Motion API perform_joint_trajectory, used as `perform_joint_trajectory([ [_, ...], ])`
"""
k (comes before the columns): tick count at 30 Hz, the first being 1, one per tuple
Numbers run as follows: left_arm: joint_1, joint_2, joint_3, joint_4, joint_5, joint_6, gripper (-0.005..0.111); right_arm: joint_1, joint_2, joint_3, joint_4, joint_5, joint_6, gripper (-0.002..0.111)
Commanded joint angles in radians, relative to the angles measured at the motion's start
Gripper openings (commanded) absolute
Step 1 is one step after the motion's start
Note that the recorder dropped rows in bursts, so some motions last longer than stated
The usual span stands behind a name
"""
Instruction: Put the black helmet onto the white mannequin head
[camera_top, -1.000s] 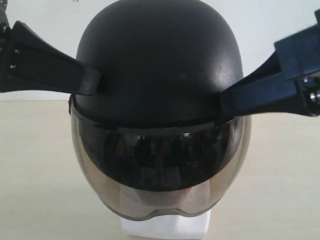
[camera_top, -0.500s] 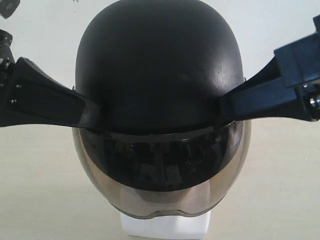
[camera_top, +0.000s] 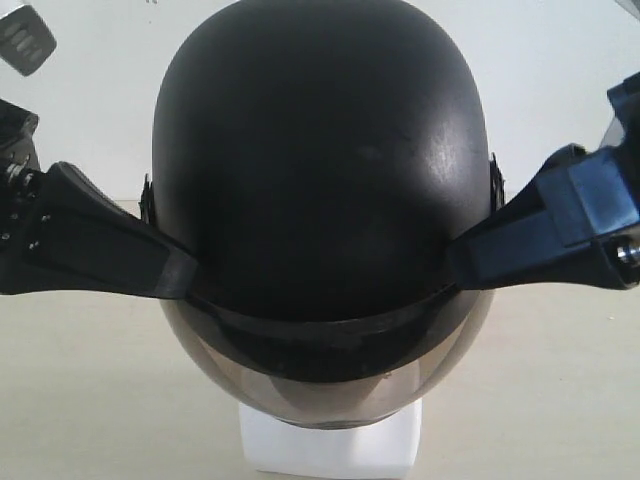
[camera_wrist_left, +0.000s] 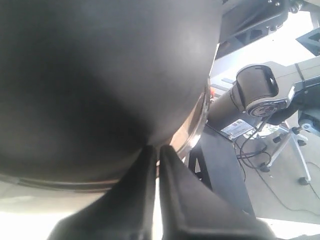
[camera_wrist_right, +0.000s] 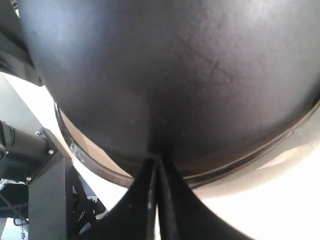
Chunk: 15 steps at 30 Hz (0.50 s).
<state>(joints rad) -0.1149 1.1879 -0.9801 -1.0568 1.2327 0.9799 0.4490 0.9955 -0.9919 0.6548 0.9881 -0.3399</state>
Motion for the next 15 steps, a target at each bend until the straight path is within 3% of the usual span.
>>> perform_joint_trajectory([
  [1,-0.002,-0.002,0.005,-0.005,-0.046,0.004,0.004,0.001,0.001,0.003,-0.014,-0.038,-0.008,0.000],
  [10,0.002,-0.109,0.003,-0.022,-0.089,0.008,0.004,0.001,-0.105,0.003,-0.077,-0.112,0.069,0.000],
  [15,0.003,-0.165,0.003,0.031,-0.251,-0.095,0.004,0.001,-0.146,0.003,-0.320,-0.180,0.236,0.000],
])
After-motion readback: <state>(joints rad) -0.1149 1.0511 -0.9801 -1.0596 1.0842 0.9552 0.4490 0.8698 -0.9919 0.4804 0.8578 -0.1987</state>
